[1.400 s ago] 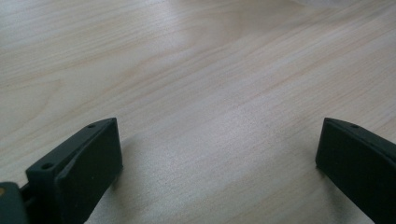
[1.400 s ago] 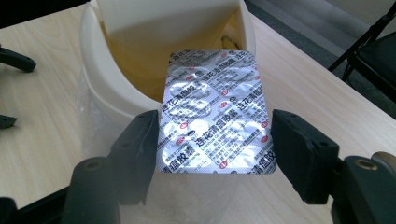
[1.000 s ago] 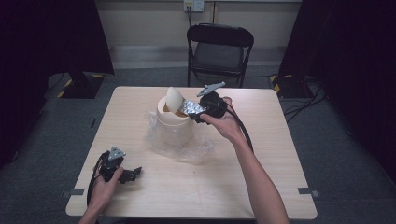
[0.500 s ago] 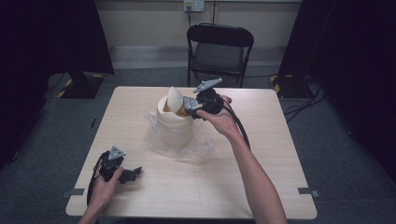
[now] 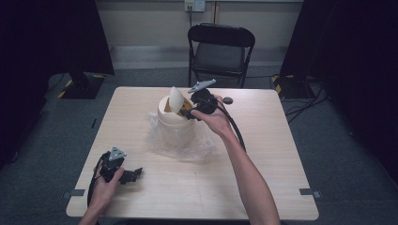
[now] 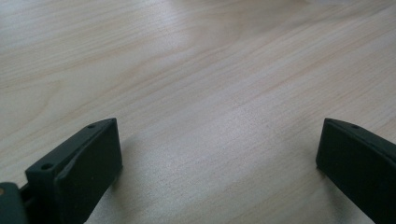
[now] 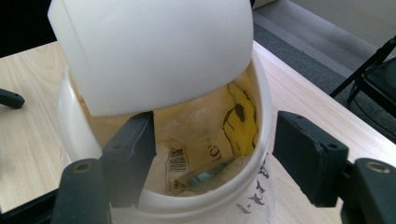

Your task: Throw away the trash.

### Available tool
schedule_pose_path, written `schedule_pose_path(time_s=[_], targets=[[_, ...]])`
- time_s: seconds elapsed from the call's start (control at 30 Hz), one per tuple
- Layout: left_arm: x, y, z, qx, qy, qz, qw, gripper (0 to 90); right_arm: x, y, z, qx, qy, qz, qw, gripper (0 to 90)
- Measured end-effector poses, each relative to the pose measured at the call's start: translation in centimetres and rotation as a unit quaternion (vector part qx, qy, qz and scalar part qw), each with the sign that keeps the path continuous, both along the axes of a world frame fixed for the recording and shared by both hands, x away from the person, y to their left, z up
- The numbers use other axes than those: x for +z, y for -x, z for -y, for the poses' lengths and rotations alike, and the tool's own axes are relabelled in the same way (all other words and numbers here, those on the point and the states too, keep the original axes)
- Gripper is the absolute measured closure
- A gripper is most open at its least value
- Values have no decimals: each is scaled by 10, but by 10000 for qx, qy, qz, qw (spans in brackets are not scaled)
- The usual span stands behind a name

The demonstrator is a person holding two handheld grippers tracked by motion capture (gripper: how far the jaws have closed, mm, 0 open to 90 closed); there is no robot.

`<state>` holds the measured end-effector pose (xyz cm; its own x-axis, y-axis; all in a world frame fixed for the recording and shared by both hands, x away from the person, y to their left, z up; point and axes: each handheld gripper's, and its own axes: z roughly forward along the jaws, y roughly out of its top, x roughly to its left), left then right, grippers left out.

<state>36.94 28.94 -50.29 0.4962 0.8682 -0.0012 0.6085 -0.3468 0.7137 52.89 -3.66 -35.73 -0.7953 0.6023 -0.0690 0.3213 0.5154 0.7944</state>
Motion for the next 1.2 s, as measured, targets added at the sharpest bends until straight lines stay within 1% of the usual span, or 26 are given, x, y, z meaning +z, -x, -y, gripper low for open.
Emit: schedule_pose_path(time_s=[0.07, 0.17, 0.2, 0.23, 0.27, 0.4, 0.5, 0.53, 0.57, 0.63, 0.7, 0.73, 0.8, 0.9, 0.97, 1.0, 1.03, 1.1, 1.2], targets=[[0, 0, 0, -5, -3, 0, 10000, 0, 0, 1, 0, -42, -11, -19, 10000, 284], [0, 0, 0, -7, -3, -1, 10000, 0, 1, 1, 3, -113, -48, 51, 9999, 273], [0, 0, 0, -5, -1, 0, 10000, 0, 2, 3, 5, -181, -81, 41, 9998, 273], [0, 0, 0, -5, -1, 0, 10000, 0, 2, 3, 5, -181, -81, 41, 9998, 273], [0, 0, 0, -5, -2, 1, 10000, 0, 3, 3, 7, -191, -88, 79, 9997, 271], [0, 0, 0, 1, 13, -5, 10000, 0, 4, 7, 14, -284, -183, 74, 9994, 259], [0, 0, 0, 0, 12, -5, 10000, 0, 5, 10, 23, -417, -332, 65, 9986, 240], [0, 0, 0, 2, 13, -3, 10000, 0, 6, 14, 29, -480, -374, 86, 9981, 221], [0, 0, 0, 0, 13, -4, 10000, 0, 6, 14, 29, -480, -374, 86, 9981, 221], [0, 0, 0, 0, 13, -4, 10000, 0, 5, 16, 35, -545, -403, 84, 9977, 206], [0, 0, 0, 0, 12, -4, 10000, 0, 4, 20, 43, -626, -477, 80, 9969, 197], [0, 0, 0, 1, 15, -5, 10000, 0, 3, 24, 50, -717, -518, 80, 9960, 177], [0, 0, 0, -1, 12, -4, 10000, 0, 3, 25, 52, -741, -536, 60, 9958, 169], [0, 0, 0, 1, 14, -5, 10000, 0, -1, 32, 62, -850, -553, 54, 9948, 160], [0, 0, 0, 1, 15, -5, 10000, 0, -5, 36, 69, -905, -611, -2, 9940, 155], [0, 0, 0, 1, 15, -4, 10000, 0, -10, 40, 74, -970, -637, -49, 9932, 151], [0, 0, 0, 1, 16, -5, 10000, 0, -10, 40, 74, -970, -637, -49, 9932, 151], [0, 0, 0, 1, 15, -5, 10000, 0, -16, 45, 82, -1051, -710, -120, 9918, 150], [0, 0, 0, 1, 15, -4, 10000, 0, -24, 53, 91, -1121, -714, -171, 9910, 150]])
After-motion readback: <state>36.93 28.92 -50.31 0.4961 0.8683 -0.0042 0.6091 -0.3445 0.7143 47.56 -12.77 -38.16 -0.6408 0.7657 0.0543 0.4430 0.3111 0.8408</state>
